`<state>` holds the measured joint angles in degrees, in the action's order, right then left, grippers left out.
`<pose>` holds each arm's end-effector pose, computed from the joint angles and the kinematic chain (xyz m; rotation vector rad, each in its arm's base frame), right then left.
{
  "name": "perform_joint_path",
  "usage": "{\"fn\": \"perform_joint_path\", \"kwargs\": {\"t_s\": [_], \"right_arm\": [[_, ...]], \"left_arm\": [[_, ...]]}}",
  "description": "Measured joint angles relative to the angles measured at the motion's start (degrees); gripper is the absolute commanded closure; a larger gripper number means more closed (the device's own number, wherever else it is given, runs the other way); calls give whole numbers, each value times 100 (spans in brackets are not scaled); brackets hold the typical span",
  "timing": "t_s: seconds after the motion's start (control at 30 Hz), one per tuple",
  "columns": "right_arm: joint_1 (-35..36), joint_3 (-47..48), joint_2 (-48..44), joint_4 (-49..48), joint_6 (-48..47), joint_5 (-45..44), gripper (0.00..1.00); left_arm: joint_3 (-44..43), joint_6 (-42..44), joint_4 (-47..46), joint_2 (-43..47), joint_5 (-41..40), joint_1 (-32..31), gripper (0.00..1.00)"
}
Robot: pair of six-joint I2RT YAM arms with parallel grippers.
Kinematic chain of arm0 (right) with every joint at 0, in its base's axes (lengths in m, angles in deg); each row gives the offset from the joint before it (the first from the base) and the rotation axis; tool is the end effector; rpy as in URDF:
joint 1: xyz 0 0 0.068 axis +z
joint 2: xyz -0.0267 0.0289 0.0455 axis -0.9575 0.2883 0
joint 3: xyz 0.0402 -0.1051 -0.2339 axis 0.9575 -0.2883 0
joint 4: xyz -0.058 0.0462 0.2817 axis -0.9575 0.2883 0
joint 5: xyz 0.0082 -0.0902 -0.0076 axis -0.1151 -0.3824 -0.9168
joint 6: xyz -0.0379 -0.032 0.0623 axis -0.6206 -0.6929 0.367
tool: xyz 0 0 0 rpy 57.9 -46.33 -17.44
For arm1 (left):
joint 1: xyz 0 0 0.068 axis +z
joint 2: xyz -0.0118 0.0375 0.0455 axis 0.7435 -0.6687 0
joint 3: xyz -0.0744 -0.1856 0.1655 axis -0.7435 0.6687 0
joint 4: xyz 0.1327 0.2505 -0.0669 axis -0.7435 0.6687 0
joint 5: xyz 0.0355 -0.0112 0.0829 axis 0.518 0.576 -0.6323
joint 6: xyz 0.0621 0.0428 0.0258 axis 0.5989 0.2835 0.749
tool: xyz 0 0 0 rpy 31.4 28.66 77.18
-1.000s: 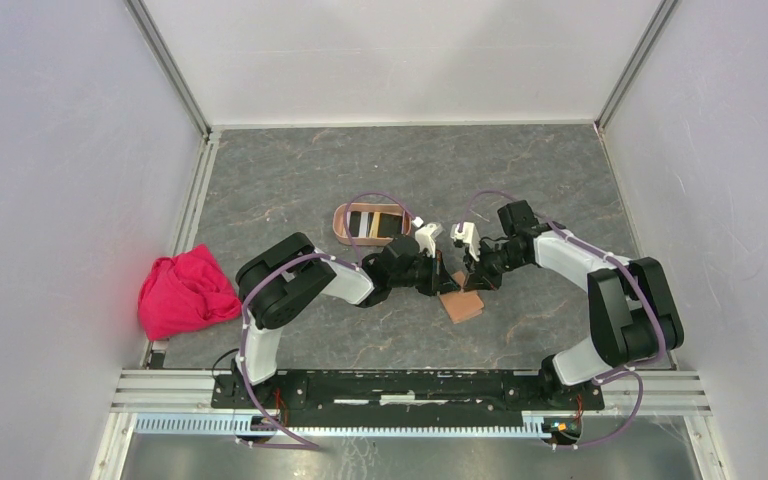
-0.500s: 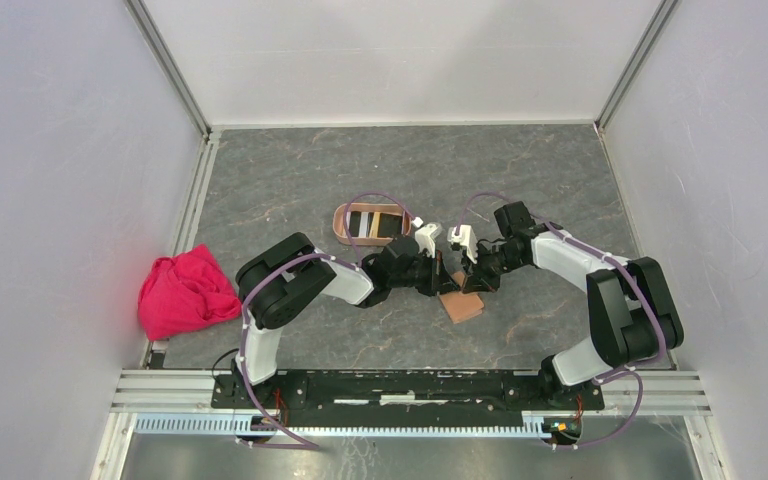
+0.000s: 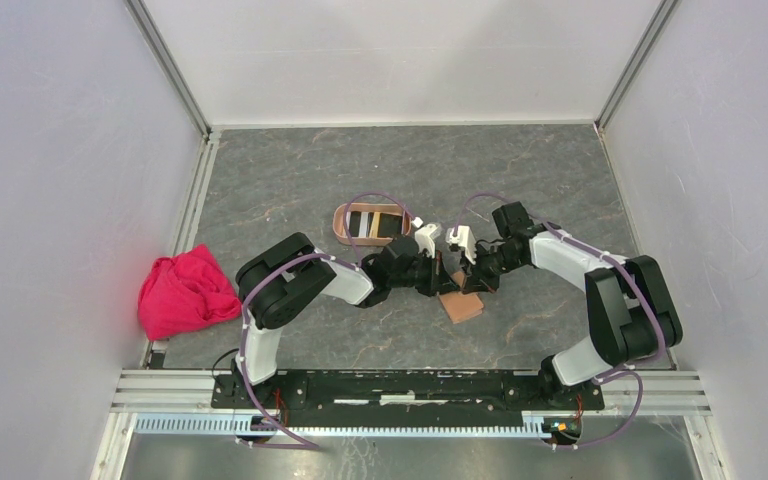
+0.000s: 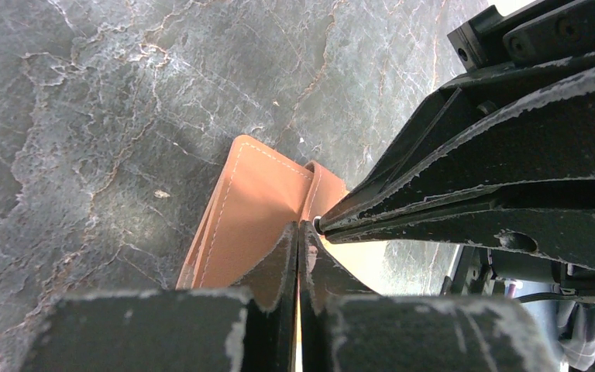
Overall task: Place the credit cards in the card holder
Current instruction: Close the card holder at the center of the board.
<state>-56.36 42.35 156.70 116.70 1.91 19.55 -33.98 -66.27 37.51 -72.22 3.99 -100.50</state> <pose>0.2616 0.1282 0.1025 -1.4659 2.1033 0.8794 0.2388 -0.3472 0.0614 0.4788 2.2063 -1.2909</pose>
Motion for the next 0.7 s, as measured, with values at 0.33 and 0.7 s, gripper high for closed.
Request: {"fn": "perform_joint_path", "kwargs": {"t_s": [0.33, 0.7], "right_arm": [[188, 66, 61, -39, 55, -177, 99], [590, 44, 109, -37, 96, -374, 88]], "left_arm": [[37, 0, -46, 0, 50, 26, 98], [304, -4, -55, 245, 79, 85, 94]]}}
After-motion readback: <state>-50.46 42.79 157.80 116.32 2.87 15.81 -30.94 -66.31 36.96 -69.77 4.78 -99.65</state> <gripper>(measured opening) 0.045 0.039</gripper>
